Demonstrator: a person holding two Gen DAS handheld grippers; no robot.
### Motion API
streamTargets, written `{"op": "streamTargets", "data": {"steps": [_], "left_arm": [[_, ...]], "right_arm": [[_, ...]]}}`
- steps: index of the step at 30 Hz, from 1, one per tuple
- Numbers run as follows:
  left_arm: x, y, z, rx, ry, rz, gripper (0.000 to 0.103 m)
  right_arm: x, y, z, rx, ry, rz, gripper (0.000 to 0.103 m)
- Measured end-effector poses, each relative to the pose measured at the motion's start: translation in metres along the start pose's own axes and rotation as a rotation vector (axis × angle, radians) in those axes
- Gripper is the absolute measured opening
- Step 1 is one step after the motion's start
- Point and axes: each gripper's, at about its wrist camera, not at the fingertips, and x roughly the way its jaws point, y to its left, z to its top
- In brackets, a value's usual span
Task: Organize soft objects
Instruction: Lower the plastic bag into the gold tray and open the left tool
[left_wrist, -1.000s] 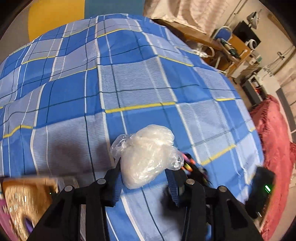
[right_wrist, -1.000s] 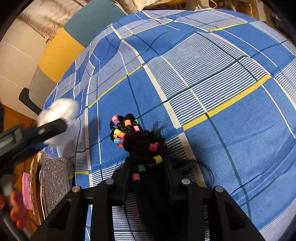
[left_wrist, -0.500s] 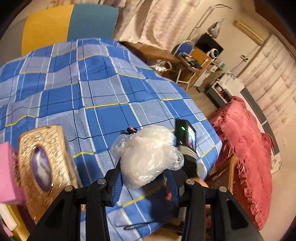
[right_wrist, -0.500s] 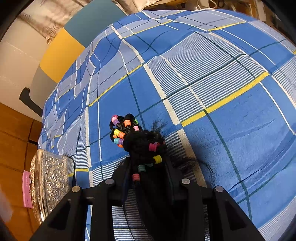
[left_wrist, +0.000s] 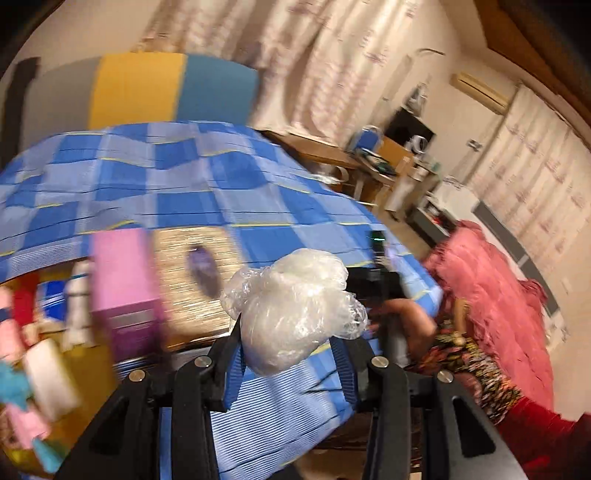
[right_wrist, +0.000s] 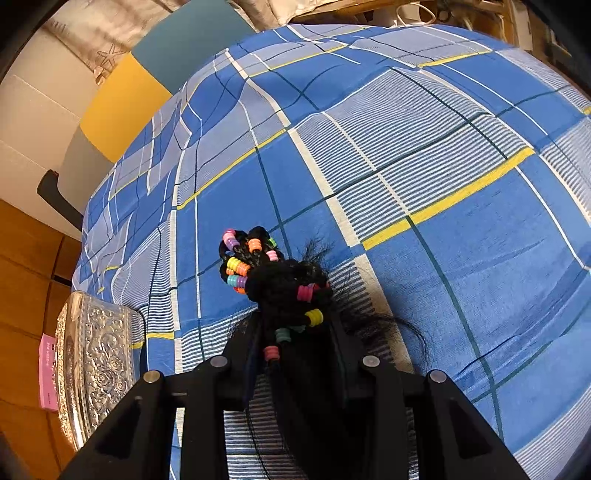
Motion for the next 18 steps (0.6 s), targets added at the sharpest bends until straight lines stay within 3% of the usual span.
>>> {"op": "streamTargets", "data": {"steps": [5,9,18], "left_arm": [[-0.02,0.073,-0.014,-0.151,-0.005,0.149,0.043],[-0.009,0.123,-0.025,-0.264,0.032,0.213,0.043],[0.033,0.18,-0.05,-0.34,0.13,0.319,0.043]], "right_arm": [[0.0,-0.001,0.0,0.001,-0.002,-0.001,0.034],[0.001,0.004,-0.001,-0.033,-0.01,-0.025,0.034],[0.002,0.004,-0.002,-0.038,-0.015,-0.024,0.034]]}}
